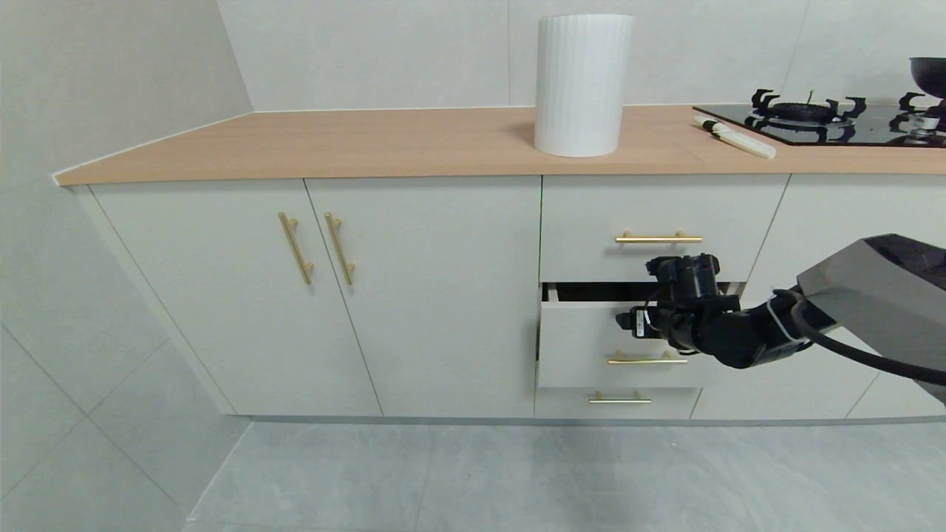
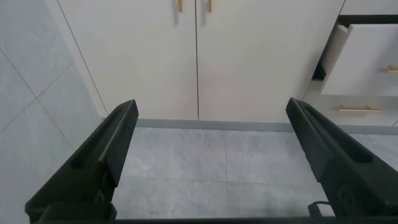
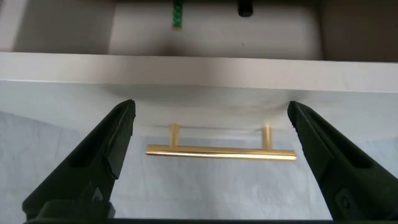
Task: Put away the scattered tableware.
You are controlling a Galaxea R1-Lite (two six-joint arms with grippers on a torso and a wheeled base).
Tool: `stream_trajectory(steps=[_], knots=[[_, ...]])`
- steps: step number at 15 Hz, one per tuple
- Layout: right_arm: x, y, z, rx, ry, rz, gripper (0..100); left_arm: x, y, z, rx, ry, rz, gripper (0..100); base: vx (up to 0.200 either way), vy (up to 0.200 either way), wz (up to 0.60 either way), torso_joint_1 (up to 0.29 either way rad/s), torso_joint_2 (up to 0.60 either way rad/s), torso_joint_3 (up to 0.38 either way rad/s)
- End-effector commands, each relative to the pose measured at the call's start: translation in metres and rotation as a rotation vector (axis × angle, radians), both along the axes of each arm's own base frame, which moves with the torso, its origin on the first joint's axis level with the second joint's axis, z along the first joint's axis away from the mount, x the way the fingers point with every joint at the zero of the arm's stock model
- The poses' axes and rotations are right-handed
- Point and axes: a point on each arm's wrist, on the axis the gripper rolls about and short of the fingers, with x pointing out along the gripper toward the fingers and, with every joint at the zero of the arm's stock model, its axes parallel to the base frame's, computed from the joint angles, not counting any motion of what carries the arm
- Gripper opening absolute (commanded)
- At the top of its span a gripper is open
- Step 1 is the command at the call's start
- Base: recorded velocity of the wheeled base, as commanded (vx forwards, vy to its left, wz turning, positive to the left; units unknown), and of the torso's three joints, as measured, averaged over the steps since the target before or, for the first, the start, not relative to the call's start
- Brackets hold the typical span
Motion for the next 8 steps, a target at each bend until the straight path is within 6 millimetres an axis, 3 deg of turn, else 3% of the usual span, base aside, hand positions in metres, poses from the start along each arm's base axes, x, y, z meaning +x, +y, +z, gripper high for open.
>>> stream_trajectory(steps=[1, 8], knots=[[0.010, 0.003, -0.010, -0.001, -0.001, -0.005, 100, 0.000, 0.000, 0.000, 0.000, 0.000, 0.001, 100, 0.000, 0.000, 0.00, 0.000, 0.00, 0.000], [0.032, -0.003, -0.019, 0.008, -0.055, -0.039, 100, 0.000, 0.000, 0.000, 0.000, 0.000, 0.001, 100, 0.000, 0.000, 0.00, 0.000, 0.00, 0.000]])
